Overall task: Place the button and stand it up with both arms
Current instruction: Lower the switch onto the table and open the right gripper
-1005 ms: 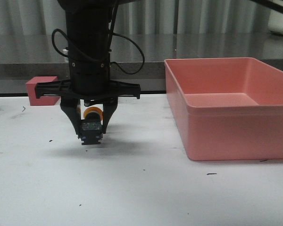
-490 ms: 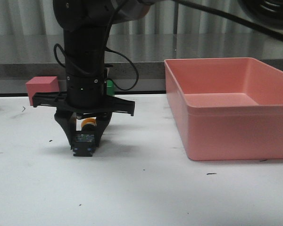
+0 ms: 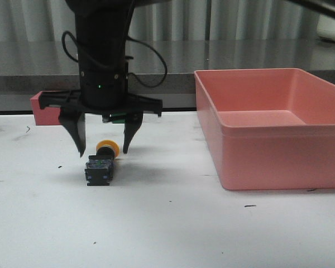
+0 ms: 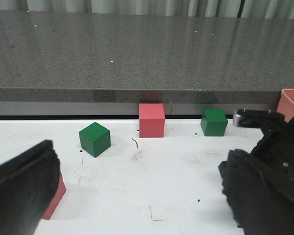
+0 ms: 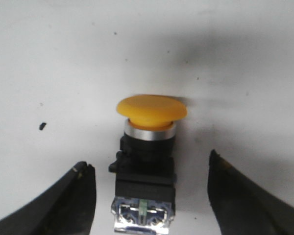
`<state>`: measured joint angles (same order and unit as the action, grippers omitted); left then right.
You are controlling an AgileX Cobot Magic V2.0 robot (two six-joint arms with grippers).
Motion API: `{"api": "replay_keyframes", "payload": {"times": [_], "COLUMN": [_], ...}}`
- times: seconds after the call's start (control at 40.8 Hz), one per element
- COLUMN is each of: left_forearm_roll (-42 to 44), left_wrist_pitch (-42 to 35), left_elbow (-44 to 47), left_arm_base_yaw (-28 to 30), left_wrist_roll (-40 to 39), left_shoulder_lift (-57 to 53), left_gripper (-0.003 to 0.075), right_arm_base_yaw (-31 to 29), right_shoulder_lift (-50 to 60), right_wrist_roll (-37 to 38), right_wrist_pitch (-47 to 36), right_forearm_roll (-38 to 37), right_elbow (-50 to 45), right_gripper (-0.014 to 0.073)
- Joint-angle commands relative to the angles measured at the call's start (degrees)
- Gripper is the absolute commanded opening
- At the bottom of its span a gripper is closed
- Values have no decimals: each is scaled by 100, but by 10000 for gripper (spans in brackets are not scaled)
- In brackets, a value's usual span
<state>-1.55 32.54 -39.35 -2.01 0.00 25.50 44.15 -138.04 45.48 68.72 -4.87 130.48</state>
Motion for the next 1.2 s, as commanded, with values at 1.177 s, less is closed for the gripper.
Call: {"api": "replay_keyframes", "payload": {"times": [1.177], "left_forearm_roll": [-34], "left_wrist_pitch": [-450], "left_elbow": [-148], "left_arm_base_yaw": [-44], "left_wrist_roll": [-48], "left_shoulder_lift": [77], "left_gripper": [650], "right_arm_base_yaw": [-16], "right_shoulder_lift": [5228], "right_wrist_roll": [-4481], "right_wrist_pitch": [-94], "right_forearm_roll": [81], "right_elbow": [-2313], "right_gripper": [509]}}
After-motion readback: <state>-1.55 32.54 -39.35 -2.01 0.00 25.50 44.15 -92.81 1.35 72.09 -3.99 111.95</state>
